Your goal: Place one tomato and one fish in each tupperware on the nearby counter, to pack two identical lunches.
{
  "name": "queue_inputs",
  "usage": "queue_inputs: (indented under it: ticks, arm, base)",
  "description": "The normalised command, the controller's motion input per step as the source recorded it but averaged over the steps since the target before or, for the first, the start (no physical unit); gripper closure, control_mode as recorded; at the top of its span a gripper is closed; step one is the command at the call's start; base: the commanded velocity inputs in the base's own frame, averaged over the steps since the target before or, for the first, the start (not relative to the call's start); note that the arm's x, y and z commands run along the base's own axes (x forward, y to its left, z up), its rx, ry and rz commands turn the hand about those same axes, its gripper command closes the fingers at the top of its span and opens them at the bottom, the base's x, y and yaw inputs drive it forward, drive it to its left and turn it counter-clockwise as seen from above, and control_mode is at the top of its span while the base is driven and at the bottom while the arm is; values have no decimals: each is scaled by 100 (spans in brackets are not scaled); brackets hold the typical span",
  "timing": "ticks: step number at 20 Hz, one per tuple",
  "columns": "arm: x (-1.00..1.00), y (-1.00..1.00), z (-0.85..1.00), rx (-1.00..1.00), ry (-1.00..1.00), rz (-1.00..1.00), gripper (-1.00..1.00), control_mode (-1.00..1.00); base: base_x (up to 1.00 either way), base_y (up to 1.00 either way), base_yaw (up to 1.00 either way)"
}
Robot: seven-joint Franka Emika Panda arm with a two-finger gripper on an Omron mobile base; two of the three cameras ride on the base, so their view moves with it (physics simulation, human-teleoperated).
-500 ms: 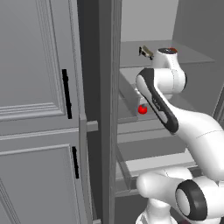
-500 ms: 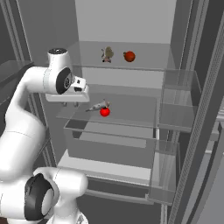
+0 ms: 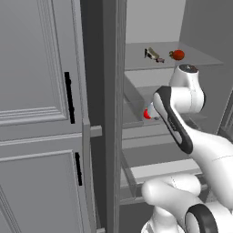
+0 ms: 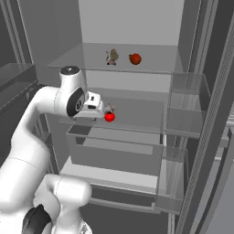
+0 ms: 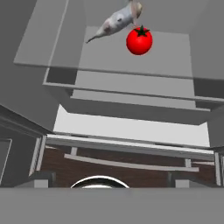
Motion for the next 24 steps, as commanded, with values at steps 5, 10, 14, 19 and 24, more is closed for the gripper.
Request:
queue_inputs:
  ticks: [5,10,14,19,24]
  arm:
    - [19,-61,-52,0,-13,0,-100,-100]
    - [72,-24,-14,4,0,0,-100,-100]
    - [89,-2,-19,8,0,0,-100,-100]
    - [83,5,-12,2,1,0,-100,-100]
    - [58,11,-20,0,0,0,-100,-100]
  base:
    - [0,0,0]
    - [0,0,0]
    - [0,0,0]
    - [0,0,0]
    - [0,0,0]
